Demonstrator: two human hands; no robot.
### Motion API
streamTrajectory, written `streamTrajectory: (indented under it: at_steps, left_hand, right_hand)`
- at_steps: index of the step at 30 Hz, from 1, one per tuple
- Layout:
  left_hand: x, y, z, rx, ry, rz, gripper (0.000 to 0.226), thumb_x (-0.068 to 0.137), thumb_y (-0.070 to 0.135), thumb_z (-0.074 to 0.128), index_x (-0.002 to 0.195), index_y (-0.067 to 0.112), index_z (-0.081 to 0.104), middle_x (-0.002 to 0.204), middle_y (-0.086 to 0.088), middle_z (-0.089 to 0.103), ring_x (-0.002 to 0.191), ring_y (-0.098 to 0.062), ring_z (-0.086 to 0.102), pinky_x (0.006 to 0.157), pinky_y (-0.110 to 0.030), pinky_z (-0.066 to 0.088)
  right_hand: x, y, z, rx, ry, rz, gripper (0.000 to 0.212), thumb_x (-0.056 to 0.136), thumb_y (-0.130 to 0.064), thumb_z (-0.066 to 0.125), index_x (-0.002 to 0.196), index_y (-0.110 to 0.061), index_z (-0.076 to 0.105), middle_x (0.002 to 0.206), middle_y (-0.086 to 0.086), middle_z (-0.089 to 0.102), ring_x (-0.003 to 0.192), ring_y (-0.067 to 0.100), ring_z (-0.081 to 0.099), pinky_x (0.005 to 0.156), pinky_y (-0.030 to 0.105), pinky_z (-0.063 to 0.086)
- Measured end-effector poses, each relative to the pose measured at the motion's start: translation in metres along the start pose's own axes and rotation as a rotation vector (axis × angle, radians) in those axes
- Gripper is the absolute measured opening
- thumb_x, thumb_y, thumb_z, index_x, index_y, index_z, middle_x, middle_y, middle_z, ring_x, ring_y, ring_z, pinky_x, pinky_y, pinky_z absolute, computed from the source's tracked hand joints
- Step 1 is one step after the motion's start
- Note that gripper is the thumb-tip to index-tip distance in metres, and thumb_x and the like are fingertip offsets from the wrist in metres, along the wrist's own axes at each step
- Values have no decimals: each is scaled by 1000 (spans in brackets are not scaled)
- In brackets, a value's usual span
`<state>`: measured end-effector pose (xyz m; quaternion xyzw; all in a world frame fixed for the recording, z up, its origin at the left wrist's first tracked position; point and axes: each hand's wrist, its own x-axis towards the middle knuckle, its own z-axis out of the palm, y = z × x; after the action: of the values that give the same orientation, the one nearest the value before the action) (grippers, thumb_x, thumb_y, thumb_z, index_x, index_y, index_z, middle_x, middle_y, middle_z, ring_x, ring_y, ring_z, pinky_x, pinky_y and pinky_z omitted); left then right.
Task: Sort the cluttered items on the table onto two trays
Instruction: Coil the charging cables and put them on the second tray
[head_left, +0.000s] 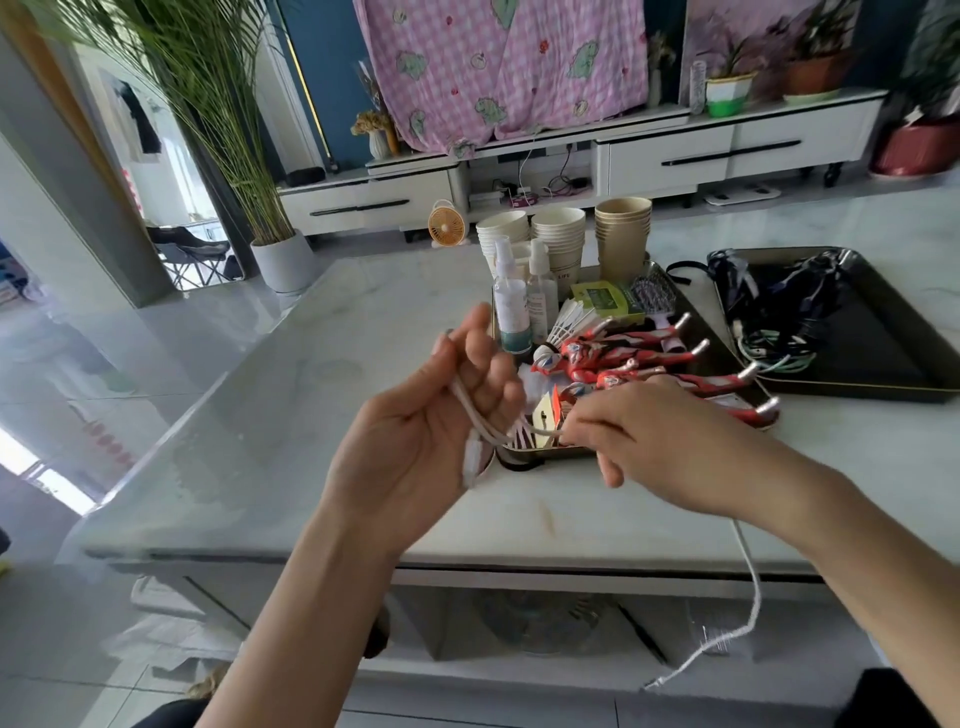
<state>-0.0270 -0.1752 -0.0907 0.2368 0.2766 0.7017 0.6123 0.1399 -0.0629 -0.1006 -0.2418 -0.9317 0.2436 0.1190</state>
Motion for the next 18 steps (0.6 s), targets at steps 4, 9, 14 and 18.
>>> streamTrajectory:
  at_steps: [4,9,14,18]
  left_hand:
    - [17,-11,-8,-58,119,189,43,97,19,30,104,2,69,113,-12,67,106,-24,64,93,-39,50]
    - [23,-27,-12,273,178,221,34,95,25,33,114,12,59,122,-5,64,116,-17,58,100,-33,43]
    - [16,-44,-10,512,31,-64,34,93,20,36,89,2,64,76,-6,71,66,-11,68,61,-20,53]
    - [10,-52,-2,514,-11,-407,37,88,12,36,76,1,69,70,-18,68,51,-21,66,45,-21,53]
  right_hand:
    - [-13,-25,11,-125,-7,-115,27,99,-34,40,103,-22,63,82,-5,63,76,13,60,70,29,46]
    - [-21,-41,18,-236,77,-266,30,99,-36,37,107,-18,60,97,0,57,95,21,58,77,31,42]
    - [-19,-32,5,-146,125,-351,21,94,-31,51,102,-23,69,89,-9,54,86,10,55,69,20,38]
    - [-10,-19,0,234,-18,-247,7,84,-21,67,80,-16,71,74,-2,68,65,10,61,64,16,46]
